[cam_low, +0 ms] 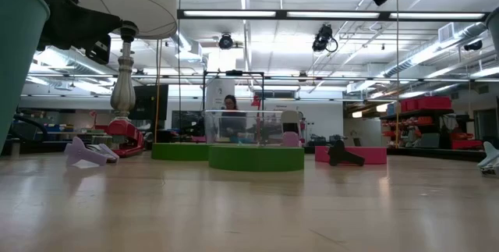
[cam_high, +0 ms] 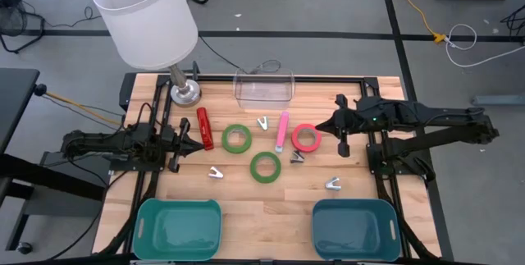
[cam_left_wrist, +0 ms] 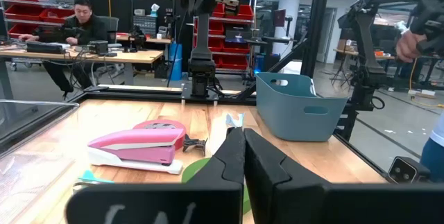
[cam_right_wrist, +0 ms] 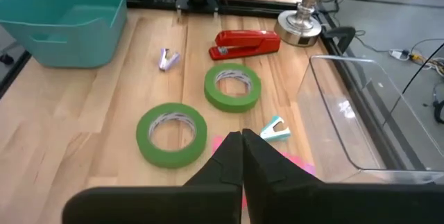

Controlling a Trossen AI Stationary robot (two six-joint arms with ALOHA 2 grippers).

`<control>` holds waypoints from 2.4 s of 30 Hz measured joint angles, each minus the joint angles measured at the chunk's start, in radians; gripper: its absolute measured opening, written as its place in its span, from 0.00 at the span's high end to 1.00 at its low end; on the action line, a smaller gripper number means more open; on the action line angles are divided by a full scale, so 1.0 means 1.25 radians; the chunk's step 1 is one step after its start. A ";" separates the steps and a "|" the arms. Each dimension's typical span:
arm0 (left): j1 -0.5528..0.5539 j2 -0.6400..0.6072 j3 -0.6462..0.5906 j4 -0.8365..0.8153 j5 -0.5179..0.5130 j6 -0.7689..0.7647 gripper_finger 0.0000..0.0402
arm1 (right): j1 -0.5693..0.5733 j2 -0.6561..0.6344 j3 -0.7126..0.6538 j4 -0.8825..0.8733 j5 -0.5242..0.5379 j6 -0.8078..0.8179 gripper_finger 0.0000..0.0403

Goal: Pick and place Stapler, Stapler remover, tape
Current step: Put the pink tape into the blue bin

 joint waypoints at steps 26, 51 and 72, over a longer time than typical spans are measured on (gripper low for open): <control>0.000 0.000 0.000 0.000 0.000 0.000 0.99 | 0.000 0.175 0.000 -0.162 0.000 -0.049 0.80; 0.000 0.000 0.000 0.000 0.000 0.000 0.99 | 0.000 0.267 0.000 -0.172 0.036 -0.048 0.41; 0.000 0.000 0.000 0.000 0.000 0.000 0.99 | 0.000 0.267 -0.019 -0.189 0.034 -0.063 0.34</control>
